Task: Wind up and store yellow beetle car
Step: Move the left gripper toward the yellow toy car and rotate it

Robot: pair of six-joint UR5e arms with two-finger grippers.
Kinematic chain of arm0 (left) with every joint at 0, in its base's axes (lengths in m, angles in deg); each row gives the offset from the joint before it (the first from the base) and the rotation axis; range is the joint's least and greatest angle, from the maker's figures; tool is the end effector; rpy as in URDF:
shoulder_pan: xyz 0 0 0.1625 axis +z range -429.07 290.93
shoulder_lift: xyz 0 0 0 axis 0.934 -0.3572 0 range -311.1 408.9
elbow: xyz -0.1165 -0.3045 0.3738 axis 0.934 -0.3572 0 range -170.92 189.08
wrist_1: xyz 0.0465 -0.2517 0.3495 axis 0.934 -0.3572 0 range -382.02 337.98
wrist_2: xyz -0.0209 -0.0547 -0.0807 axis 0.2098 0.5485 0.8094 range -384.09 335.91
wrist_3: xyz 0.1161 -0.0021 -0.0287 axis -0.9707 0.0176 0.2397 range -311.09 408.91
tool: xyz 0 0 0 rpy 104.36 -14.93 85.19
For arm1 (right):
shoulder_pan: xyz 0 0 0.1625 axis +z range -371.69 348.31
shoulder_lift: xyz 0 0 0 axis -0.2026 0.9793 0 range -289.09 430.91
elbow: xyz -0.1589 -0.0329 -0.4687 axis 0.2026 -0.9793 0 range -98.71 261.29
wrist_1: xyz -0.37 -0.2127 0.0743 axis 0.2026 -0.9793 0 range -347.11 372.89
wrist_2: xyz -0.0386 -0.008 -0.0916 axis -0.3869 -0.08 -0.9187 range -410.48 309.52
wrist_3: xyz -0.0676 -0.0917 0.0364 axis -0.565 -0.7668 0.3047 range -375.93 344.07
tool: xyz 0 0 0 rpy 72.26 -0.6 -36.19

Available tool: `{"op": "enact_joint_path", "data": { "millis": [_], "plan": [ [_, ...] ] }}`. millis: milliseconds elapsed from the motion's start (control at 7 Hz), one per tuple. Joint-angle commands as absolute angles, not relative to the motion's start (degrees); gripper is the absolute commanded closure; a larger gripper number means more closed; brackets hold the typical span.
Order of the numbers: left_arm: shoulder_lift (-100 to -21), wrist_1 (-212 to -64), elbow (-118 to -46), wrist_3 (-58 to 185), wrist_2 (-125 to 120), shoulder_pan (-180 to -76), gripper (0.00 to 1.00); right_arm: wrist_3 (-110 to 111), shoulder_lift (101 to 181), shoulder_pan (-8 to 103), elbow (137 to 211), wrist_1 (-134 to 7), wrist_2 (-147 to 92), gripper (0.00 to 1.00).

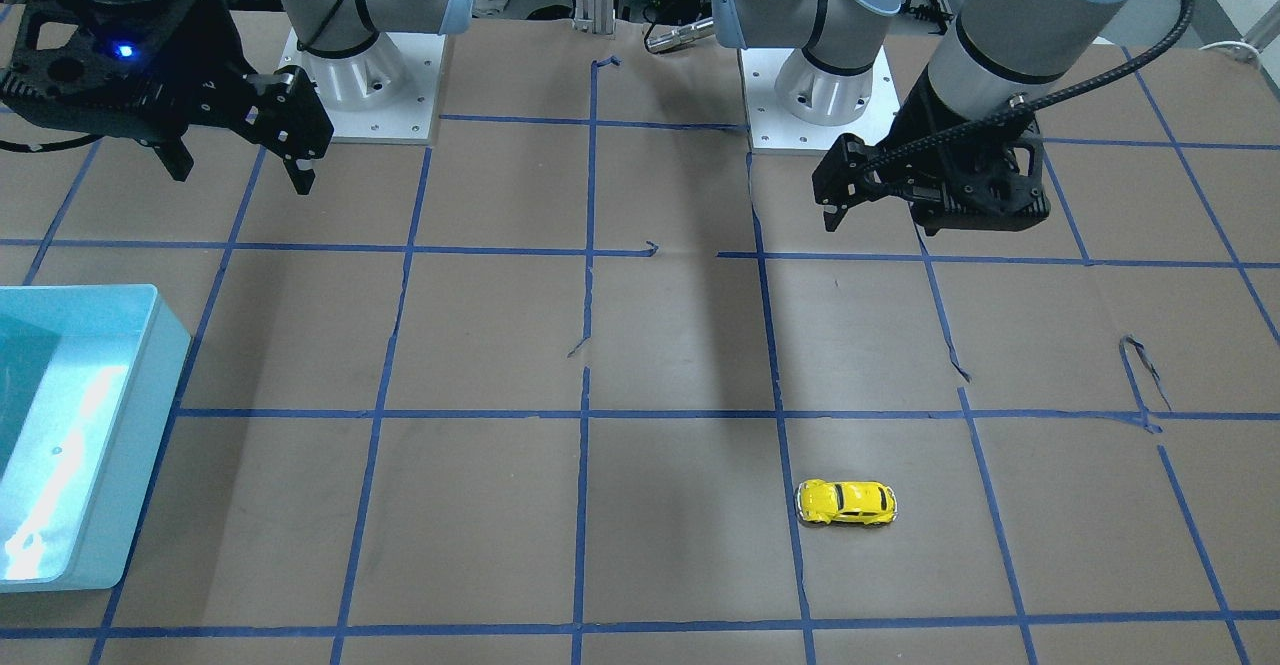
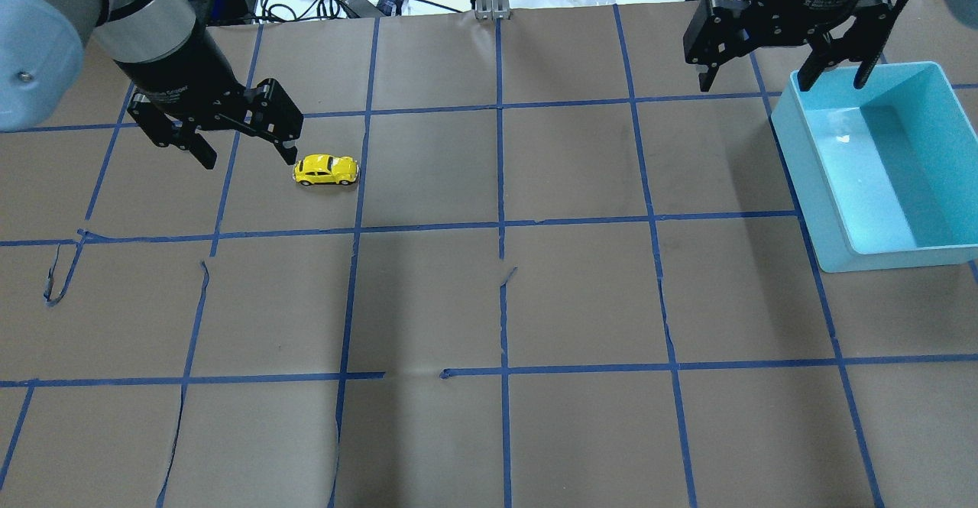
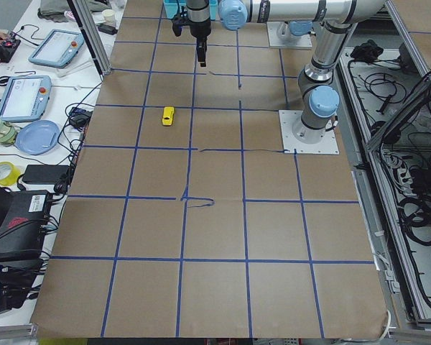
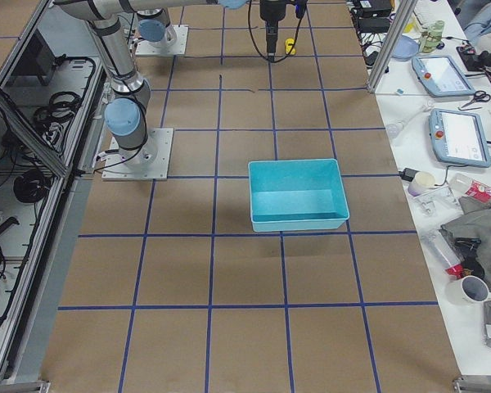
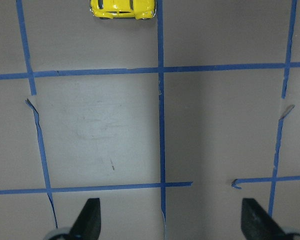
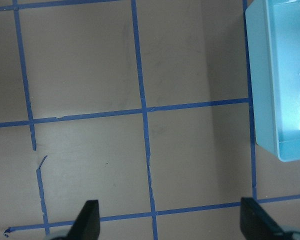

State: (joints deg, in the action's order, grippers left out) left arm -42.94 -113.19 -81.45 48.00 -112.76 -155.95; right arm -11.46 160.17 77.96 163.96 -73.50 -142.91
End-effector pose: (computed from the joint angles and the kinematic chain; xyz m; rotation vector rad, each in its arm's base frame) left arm -0.1076 -0.5266 0.5156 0.0613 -3.1142 -0.0950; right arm 0.1251 -0.5224 0.5917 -0.1324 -3.0970 0.0830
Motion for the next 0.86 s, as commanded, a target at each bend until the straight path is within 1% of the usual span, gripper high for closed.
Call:
{"op": "enact_joint_path", "data": {
  "millis": [0,714],
  "plan": [
    [-43.2,-110.6,-82.9,64.9,-113.0,-155.9,0.00,-11.5,160.2,78.0,164.1,-73.3,-143.1,0.00],
    [-49.1,-103.2,-83.4,107.7,-113.5,-154.5,0.00,-11.6,160.2,78.0,164.0,-73.2,-142.8,0.00]
  ]
}}
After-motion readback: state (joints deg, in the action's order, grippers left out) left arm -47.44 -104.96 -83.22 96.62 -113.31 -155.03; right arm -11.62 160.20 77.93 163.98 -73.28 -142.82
